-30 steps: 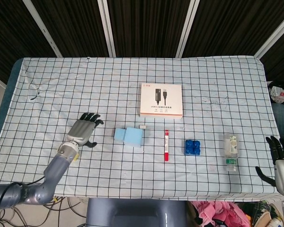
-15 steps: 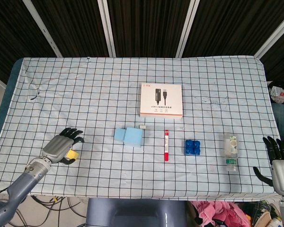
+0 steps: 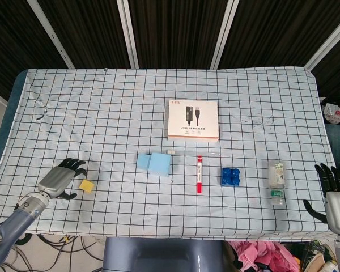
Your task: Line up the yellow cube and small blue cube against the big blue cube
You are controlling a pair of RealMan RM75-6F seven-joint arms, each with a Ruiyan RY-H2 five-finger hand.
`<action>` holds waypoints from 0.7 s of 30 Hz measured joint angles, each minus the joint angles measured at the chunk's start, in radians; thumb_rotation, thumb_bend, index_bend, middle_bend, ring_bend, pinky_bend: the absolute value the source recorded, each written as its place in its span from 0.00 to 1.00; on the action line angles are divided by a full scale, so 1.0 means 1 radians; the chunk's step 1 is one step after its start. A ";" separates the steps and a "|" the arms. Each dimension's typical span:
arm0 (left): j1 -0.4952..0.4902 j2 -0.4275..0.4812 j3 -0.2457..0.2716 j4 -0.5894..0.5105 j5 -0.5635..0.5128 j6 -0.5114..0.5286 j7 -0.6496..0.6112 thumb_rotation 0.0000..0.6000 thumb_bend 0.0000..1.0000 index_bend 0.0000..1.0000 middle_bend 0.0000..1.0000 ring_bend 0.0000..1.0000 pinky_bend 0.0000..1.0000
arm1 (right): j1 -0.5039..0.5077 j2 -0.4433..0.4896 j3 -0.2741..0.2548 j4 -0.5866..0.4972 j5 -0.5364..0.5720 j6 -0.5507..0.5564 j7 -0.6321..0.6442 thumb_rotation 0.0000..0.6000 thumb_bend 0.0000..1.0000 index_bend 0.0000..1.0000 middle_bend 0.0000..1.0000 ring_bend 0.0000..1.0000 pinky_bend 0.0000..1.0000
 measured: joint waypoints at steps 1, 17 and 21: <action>0.000 -0.003 -0.002 0.002 0.002 -0.002 -0.002 1.00 0.24 0.32 0.08 0.00 0.00 | 0.000 0.000 0.000 0.000 0.000 0.000 0.000 1.00 0.22 0.00 0.04 0.00 0.11; -0.006 -0.054 -0.042 0.035 -0.038 -0.055 0.063 1.00 0.31 0.38 0.09 0.00 0.00 | -0.001 0.001 0.001 0.003 0.006 -0.003 0.006 1.00 0.22 0.00 0.04 0.00 0.11; -0.006 -0.059 -0.048 0.035 -0.028 -0.060 0.057 1.00 0.33 0.40 0.09 0.00 0.00 | -0.001 0.001 0.002 0.003 0.006 -0.003 0.006 1.00 0.22 0.00 0.04 0.00 0.11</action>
